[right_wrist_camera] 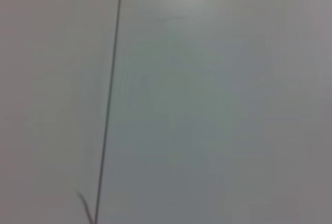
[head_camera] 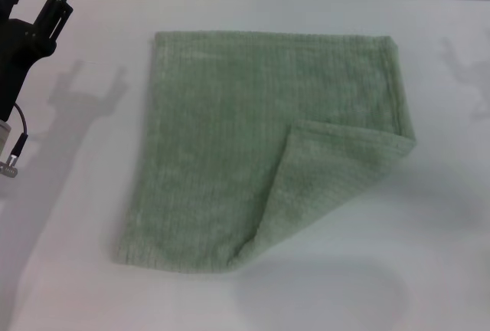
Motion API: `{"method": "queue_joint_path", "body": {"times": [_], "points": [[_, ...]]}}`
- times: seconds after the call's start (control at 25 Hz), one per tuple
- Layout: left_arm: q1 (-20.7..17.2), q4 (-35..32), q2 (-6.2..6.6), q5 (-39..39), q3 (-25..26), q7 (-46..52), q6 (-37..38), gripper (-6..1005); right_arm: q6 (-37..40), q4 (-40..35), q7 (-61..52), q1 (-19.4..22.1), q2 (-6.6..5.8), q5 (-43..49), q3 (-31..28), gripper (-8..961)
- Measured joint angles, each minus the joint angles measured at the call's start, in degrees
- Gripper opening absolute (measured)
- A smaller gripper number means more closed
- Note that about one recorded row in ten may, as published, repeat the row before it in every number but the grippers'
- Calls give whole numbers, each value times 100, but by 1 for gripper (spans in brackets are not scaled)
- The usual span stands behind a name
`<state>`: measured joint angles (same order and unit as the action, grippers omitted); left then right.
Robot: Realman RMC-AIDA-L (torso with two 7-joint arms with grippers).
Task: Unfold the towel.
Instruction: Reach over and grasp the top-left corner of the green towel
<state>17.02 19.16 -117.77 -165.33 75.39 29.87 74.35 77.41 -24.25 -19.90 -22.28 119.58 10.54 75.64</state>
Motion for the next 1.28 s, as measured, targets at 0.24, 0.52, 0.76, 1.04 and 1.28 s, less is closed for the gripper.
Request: {"method": "queue_joint_path", "body": {"times": [0.24,0.52,0.76,1.04,1.28], "points": [[14,-1,-11,0,47,-24,-21,844,-7,5,57,-73,-9,-7,96,817],[49,-51,-15,15,63,-35,-38,821,-35,150,73,-137,-20,-18,31,817],[115,-78,-13,8,153,-106,-43,798,-13,165,76,-89,-23,-17,22,817],[155,-124,-23,14,221,-109,-65,690,-7,200,80,-57,-19,-22,22,817],[287,-70,142,-4,-208,258,-286,511,-6,214,82,-46,-15,-26,30,817]]}}
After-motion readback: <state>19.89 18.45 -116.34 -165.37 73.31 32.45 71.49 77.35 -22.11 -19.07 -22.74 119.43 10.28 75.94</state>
